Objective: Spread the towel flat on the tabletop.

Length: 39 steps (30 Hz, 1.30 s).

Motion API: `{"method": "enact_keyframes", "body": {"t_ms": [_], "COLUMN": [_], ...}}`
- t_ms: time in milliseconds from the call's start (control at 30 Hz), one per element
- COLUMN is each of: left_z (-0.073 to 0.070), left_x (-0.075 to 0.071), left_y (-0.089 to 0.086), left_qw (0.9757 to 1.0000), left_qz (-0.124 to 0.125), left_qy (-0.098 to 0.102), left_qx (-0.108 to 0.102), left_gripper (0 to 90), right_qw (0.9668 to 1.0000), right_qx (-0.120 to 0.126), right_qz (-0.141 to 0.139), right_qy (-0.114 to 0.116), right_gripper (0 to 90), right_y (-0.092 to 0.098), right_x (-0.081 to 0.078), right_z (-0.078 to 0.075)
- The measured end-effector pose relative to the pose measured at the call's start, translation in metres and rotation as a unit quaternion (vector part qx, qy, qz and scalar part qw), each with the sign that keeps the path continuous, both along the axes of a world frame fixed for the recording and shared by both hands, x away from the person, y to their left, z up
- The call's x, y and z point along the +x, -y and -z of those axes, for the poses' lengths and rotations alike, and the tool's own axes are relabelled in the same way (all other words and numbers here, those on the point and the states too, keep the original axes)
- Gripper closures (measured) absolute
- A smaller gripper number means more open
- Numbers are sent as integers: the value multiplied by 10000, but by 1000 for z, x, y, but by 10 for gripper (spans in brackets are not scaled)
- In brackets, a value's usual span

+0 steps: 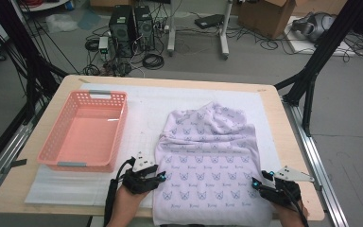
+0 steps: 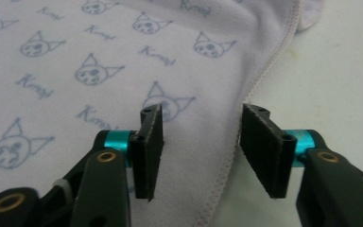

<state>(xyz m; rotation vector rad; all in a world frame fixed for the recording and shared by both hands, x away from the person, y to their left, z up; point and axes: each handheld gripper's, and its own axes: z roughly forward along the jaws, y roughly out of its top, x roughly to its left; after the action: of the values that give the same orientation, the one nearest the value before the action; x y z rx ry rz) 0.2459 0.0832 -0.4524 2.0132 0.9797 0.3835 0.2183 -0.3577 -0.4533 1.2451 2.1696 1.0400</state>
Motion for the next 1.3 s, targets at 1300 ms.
{"method": "enact_keyframes", "body": {"t_ms": [1300], "left_z": [-7], "left_x": [-76], "left_y": [-38], "left_qw": [9952], "left_qz": [709], "left_qy": [-308], "left_qx": [-607], "left_gripper": [854], "right_qw": [9941], "right_qx": [309], "right_qz": [-931], "right_qy": [-466], "right_gripper": [833], "right_y": [8], "right_x": [-85], "right_z": [-15]}}
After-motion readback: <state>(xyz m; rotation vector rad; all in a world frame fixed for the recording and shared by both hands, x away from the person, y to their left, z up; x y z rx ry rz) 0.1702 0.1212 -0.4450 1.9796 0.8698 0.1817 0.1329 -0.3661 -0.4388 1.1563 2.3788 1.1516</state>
